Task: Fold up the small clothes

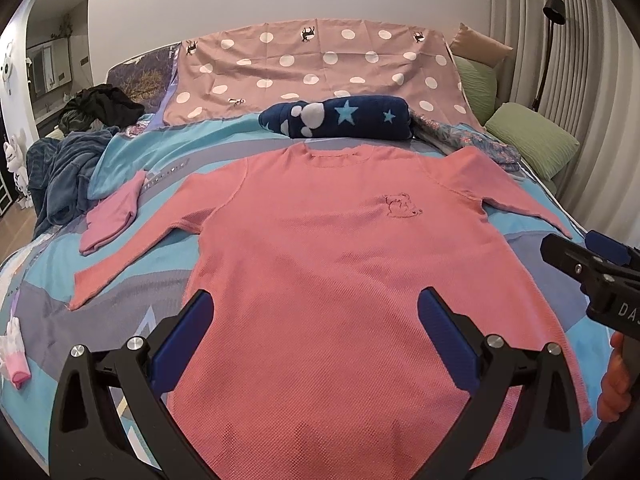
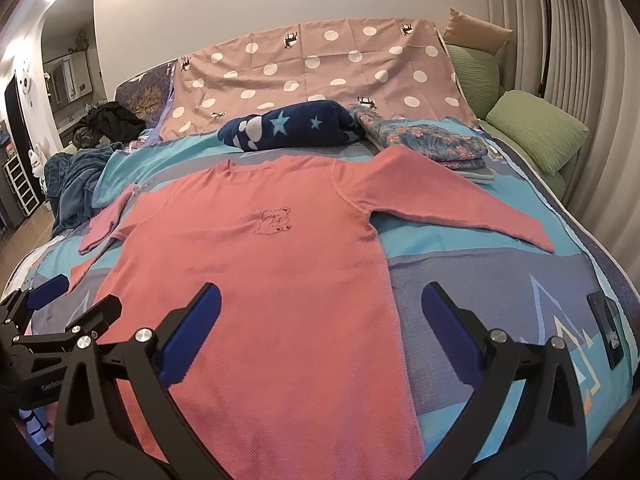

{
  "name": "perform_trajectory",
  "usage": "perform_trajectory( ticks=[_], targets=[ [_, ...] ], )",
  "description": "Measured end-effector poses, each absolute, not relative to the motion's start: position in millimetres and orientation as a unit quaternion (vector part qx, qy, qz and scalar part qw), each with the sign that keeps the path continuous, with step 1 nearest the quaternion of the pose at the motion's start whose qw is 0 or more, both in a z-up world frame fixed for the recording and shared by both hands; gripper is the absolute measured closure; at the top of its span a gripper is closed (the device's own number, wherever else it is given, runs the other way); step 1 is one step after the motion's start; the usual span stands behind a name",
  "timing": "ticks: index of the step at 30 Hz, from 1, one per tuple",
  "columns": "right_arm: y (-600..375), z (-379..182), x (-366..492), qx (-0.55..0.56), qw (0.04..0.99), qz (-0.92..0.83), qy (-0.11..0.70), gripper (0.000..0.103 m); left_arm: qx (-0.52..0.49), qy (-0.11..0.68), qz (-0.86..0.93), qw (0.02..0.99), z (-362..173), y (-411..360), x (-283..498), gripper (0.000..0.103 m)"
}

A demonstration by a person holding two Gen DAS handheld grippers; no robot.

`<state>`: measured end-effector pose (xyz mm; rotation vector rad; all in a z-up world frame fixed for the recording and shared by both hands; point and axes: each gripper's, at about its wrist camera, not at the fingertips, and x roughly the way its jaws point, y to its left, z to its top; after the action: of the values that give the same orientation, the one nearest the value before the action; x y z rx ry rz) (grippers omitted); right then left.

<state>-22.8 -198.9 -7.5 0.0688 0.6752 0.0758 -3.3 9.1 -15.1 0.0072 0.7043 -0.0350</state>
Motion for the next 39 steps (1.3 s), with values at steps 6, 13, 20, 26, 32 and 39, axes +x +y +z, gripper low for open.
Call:
perform_trajectory(
  ticks=[6, 13, 20, 26, 32, 39],
  targets=[
    [-194, -9, -20, 0.028, 0.941, 0.038, 0.336, 0.002, -0.002, 0.346, -0.019, 0.938, -18, 14, -2, 0.001],
    [-188, -10, -18, 0.024, 0.940, 0.039, 0.339, 0.002, -0.007, 0.349, -0.018, 0.937, -21, 18, -1, 0.001],
    [-182, -11, -17, 0.017, 0.939, 0.041, 0.342, 0.002, -0.017, 0.352, -0.017, 0.936, -24, 23, 0, 0.001],
    [-179, -12, -15, 0.015, 0.938, 0.043, 0.345, 0.002, -0.021, 0.352, -0.016, 0.935, -25, 26, 1, 0.001],
    [-176, -12, -13, 0.016, 0.937, 0.042, 0.346, 0.002, -0.025, 0.354, -0.016, 0.935, -27, 31, 2, 0.001],
    [-173, -15, -12, 0.012, 0.936, 0.043, 0.349, 0.002, -0.027, 0.355, -0.016, 0.934, -28, 33, 3, 0.001]
  ],
)
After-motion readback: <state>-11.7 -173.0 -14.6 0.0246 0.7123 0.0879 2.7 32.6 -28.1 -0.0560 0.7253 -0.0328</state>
